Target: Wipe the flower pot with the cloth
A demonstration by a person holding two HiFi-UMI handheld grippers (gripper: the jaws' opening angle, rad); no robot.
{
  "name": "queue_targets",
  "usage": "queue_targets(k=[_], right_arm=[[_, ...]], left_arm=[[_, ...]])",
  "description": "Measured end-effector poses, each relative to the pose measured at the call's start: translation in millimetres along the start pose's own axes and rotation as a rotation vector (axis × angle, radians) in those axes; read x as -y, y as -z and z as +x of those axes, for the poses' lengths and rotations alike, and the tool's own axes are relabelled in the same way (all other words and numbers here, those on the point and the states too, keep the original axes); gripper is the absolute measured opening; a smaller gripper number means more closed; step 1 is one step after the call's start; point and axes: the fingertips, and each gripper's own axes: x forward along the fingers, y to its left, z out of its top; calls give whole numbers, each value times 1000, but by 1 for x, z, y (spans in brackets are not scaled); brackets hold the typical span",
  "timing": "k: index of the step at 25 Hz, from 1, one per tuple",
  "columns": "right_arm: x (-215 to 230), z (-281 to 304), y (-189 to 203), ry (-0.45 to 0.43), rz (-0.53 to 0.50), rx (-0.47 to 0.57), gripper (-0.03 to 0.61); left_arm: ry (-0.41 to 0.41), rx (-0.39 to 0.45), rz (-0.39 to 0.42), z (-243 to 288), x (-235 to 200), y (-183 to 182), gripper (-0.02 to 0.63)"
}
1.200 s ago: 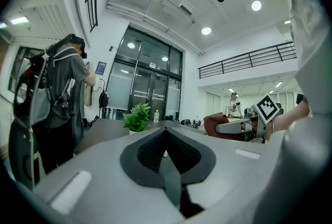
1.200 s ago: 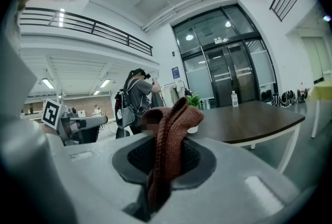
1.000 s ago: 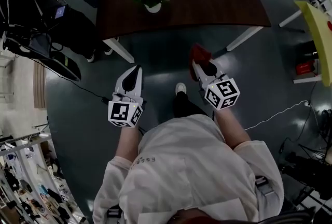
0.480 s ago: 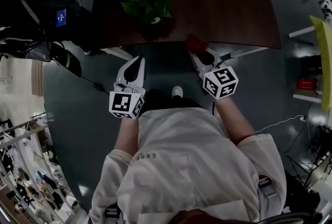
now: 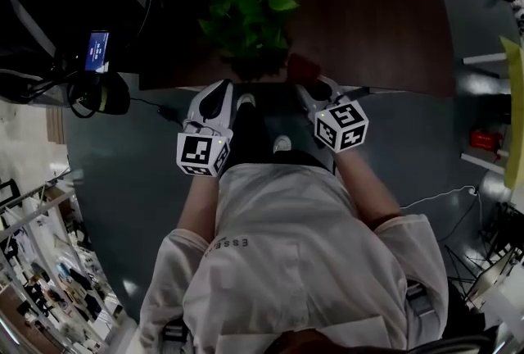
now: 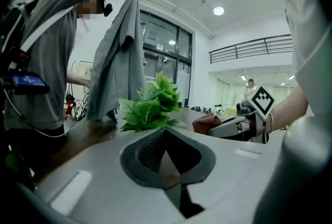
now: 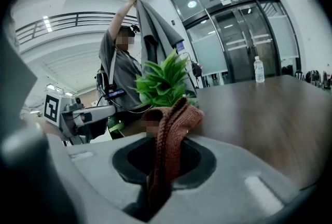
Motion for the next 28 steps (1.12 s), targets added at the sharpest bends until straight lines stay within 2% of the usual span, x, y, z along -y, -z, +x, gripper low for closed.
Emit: queue_targets(k=[5,10,12,15,20,24,28], right_arm=[[8,66,8,-39,25,-91,48],[29,105,-1,-46,14,-114,48],[36,111,3,-70,-16,-151,48],[42,123,15,-127,-34,-263,48],[42,139,30,-192,-3,-390,48],[34,141,47,-219,-30,-485,49],[39,128,48,-201,-25,-491,49]], left_arm=[[36,-44,-43,50,-28,17,17],[44,-45,-31,88,-47,23,17],[53,-38,-54,97,-47,22,17],[69,-27,-82,107,-46,20,17],[85,-37,-58,115,-44,23,17],[103,-59,-41,118,-38,32,17],[87,-54,-55,115,-42,31,17]])
